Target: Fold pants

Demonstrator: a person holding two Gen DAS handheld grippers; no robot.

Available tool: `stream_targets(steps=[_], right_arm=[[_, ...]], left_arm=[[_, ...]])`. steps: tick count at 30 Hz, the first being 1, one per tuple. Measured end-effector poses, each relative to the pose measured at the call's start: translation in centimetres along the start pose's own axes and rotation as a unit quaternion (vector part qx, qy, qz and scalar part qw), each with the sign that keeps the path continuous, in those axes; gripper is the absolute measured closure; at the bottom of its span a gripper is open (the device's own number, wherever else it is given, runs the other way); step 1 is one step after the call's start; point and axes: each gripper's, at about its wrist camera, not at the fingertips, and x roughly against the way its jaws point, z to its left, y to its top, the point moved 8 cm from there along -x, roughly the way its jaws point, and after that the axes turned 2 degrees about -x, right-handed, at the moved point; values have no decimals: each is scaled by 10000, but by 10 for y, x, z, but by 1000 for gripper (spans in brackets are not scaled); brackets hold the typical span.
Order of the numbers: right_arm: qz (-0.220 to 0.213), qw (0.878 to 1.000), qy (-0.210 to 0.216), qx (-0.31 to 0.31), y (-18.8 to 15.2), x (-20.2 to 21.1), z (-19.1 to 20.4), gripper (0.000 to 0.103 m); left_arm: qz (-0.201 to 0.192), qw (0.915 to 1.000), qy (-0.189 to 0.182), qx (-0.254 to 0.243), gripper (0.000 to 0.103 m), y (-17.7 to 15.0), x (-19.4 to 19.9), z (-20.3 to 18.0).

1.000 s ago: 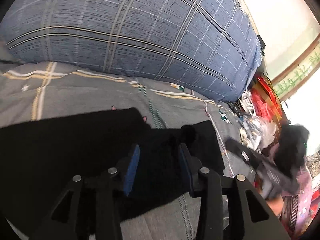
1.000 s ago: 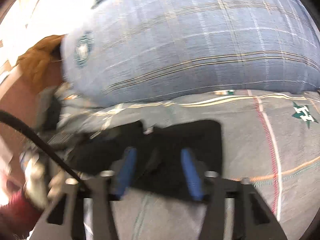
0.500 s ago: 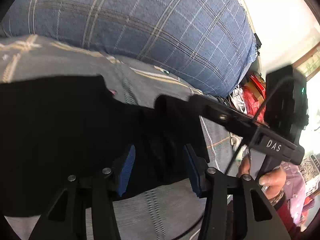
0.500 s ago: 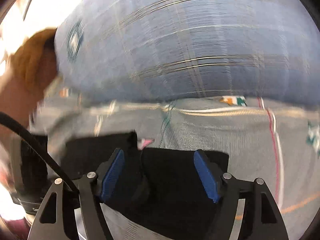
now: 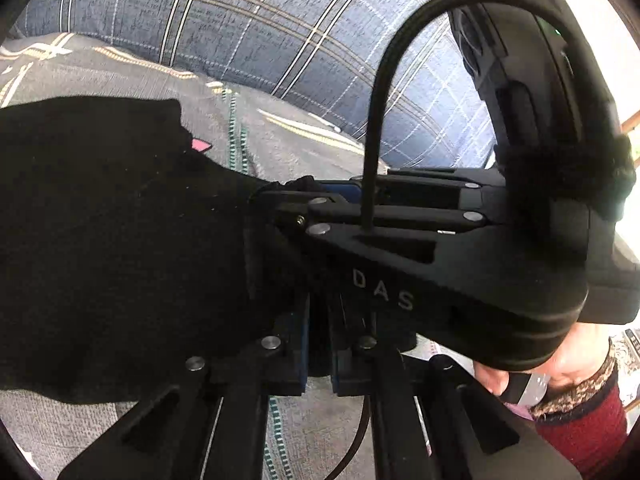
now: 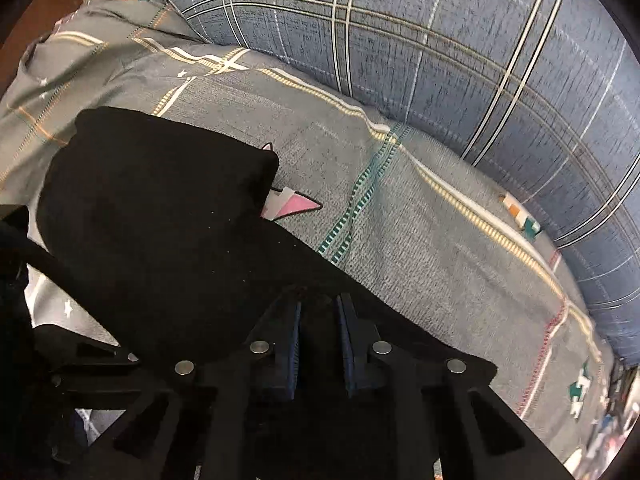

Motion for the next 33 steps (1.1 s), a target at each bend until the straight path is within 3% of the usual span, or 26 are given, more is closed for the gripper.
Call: stream_targets(steps=[8, 14, 17, 19, 21, 22, 24, 27, 29, 31, 33], right_arm=[[-498, 9950, 657, -564, 22, 36, 17, 90], [-281, 9921, 1007, -698, 41, 0, 53, 88], [-260, 9888, 1181, -875, 40, -16, 59, 70], [-442, 9815, 1470, -1143, 41, -7, 55, 50], [-844, 9720, 1662, -1429, 42, 16, 44, 38], [-1092, 9667, 1721, -1544, 40, 30, 37, 37], [-1570, 9553, 1763, -1780, 33, 59, 20, 37], [-2005, 9478, 1367, -2068, 10, 86, -9, 37], [-2008, 9481, 1123, -2196, -6, 86, -17, 45], [-1914, 9495, 1054, -2254, -21, 79, -19, 63], [-1855, 9499, 1058, -2282, -33, 69, -15, 63]], left_arm=[[-438, 9984, -230, 273, 96, 6, 53, 17], [-313, 9966, -34, 766, 96, -10, 59, 60], [-245, 9971, -29, 726, 93, -18, 68, 66], [-291, 9983, 87, 496, 74, -20, 82, 62], [-376, 9983, 57, 449, 63, -22, 102, 61], [-450, 9978, -30, 487, 62, -20, 113, 60], [-552, 9969, -12, 562, 62, -13, 126, 64], [-621, 9963, -4, 595, 61, 3, 129, 61], [-591, 9966, 42, 572, 61, 14, 122, 55], [-510, 9974, -14, 514, 61, 24, 107, 45], [-375, 9983, -93, 435, 61, 33, 85, 35]])
